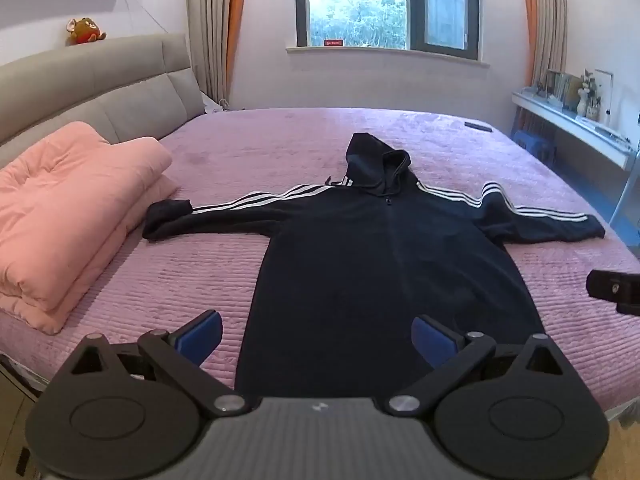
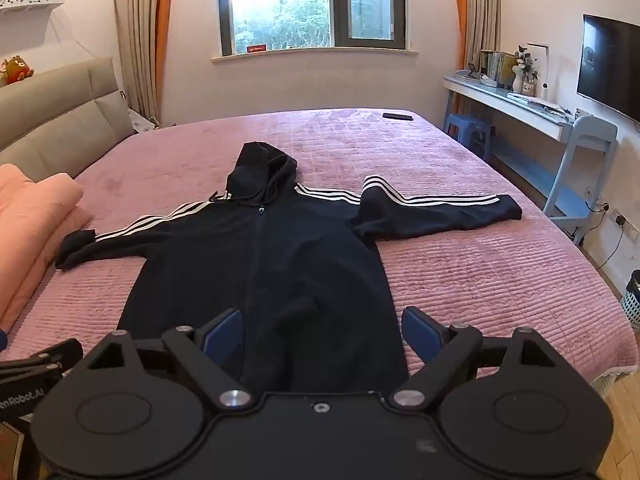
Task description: Fold large clothes
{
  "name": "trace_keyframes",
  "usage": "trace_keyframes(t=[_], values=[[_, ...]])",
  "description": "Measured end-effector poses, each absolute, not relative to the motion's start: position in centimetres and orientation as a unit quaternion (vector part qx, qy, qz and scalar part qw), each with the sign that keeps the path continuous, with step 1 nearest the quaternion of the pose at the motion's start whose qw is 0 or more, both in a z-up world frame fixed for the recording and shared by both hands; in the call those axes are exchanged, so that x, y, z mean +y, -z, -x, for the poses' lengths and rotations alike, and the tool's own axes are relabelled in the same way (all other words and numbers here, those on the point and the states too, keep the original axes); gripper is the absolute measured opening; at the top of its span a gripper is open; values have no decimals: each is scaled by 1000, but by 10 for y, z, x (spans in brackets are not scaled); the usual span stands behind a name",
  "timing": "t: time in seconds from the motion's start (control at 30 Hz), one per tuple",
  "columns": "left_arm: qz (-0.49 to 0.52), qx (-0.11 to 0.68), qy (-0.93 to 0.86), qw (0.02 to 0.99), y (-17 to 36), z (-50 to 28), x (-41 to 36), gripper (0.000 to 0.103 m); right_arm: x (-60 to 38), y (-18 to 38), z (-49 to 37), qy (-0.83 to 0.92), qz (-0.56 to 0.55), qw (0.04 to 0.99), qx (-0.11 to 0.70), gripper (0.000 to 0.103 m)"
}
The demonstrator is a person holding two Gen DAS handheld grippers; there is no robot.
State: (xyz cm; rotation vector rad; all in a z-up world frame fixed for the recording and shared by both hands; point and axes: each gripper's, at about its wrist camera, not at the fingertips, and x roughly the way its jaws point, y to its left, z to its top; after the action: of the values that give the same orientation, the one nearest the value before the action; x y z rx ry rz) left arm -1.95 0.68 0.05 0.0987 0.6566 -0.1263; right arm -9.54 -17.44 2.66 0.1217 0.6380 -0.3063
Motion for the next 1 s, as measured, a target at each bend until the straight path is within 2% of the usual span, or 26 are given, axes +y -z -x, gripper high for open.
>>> trace_keyframes(t=[1.0], values=[[-25,348,50,936,5,13,16,103,-185,-26,75,139,-54,937,316,102]])
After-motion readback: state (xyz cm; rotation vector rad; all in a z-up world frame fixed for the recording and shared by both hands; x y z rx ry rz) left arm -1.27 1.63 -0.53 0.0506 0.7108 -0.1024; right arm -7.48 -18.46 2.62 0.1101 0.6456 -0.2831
